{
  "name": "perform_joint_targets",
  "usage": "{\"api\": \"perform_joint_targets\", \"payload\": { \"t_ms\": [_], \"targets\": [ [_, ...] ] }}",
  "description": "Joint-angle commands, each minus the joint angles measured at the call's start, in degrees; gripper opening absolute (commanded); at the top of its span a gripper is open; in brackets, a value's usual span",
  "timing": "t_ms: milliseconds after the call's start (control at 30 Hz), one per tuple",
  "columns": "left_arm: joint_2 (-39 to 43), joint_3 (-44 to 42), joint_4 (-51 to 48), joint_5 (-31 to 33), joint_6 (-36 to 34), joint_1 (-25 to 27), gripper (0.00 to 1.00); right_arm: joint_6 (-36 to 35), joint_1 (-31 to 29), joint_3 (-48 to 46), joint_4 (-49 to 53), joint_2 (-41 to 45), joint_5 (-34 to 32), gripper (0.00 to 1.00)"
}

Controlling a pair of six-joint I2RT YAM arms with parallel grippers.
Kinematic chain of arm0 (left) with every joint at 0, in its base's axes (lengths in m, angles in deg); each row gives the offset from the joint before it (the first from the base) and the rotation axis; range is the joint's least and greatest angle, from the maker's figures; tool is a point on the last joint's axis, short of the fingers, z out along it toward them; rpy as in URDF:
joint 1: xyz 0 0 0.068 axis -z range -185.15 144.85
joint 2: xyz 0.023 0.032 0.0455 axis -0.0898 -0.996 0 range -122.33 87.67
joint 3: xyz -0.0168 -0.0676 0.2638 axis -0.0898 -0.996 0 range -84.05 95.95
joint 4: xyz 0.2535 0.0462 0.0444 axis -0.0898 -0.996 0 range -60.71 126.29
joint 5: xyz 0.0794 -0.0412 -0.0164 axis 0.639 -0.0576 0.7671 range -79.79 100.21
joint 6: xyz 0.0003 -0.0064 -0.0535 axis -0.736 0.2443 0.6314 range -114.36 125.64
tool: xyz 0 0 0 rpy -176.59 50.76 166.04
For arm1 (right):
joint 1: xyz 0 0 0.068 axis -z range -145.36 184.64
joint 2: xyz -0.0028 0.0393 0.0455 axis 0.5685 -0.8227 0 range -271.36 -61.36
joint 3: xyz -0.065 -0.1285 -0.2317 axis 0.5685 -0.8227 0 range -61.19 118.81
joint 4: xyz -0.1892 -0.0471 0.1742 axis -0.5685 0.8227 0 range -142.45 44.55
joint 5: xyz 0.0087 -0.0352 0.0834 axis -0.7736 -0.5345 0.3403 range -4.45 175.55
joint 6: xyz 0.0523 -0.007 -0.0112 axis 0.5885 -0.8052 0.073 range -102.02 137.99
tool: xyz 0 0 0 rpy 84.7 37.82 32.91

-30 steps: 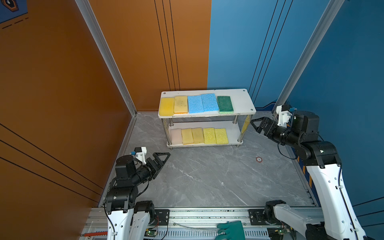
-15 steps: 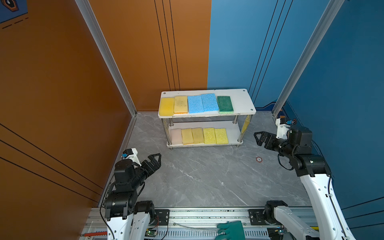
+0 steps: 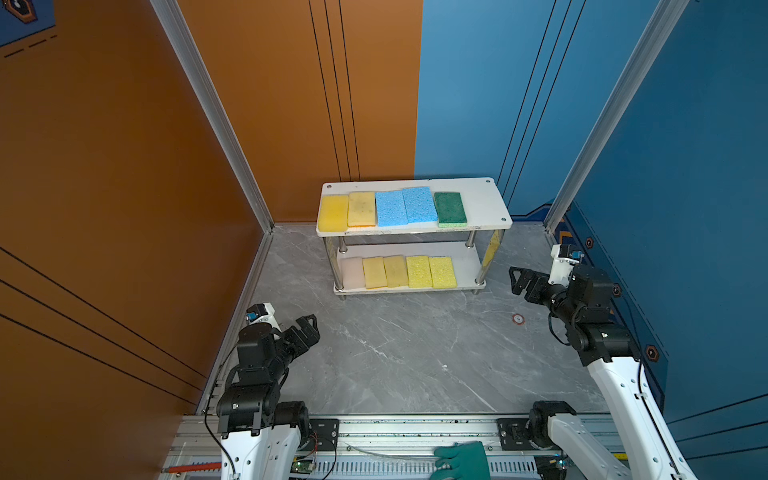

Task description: Place and organize the cleaning sponges onto the shelf

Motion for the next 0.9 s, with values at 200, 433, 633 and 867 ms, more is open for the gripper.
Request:
{"api": "perform_joint_targets", "payload": {
  "t_ms": [200, 433, 633, 867],
  "targets": [
    [-0.58, -3.45, 5.45, 4.48, -4.49, -0.36, 0.98, -1.83, 0.51, -9.9, -10.62, 3.8, -4.94, 1.0],
    [-0.36, -6.47, 9.32, 5.47, -7.31, -0.37, 0.98, -2.39, 0.95, -12.53, -12.28, 2.15, -6.04, 1.0],
    [1.18, -9.6, 13.45, 6.67, -9.69, -0.37, 0.98, -4.52, 1.21, -15.22, -14.97, 1.18, -6.2, 1.0],
    [-0.27, -11.86, 17.56, 7.31, -13.13, -0.32, 0.98, -7.3, 1.99, -19.35, -18.91, -1.01, -5.61, 1.0]
  ]
}}
